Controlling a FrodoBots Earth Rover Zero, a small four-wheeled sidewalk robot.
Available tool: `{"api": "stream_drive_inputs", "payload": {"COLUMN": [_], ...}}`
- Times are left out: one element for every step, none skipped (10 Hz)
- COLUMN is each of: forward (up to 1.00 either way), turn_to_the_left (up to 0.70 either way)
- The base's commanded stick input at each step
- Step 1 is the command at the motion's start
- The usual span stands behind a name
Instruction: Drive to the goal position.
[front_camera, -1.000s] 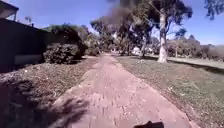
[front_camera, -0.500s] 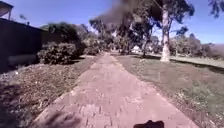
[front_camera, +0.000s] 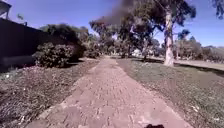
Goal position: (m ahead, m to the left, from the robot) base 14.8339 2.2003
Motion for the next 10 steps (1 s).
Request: {"api": "stream_drive_inputs", "payload": {"forward": [0.70, 0.70, 0.70, 0.70, 0.70, 0.70, 0.70, 0.70, 0.70, 0.70], "turn_to_the_left": [0.00, 0.00, 0.00, 0.00, 0.00, 0.00, 0.00, 0.00, 0.00, 0.00]}}
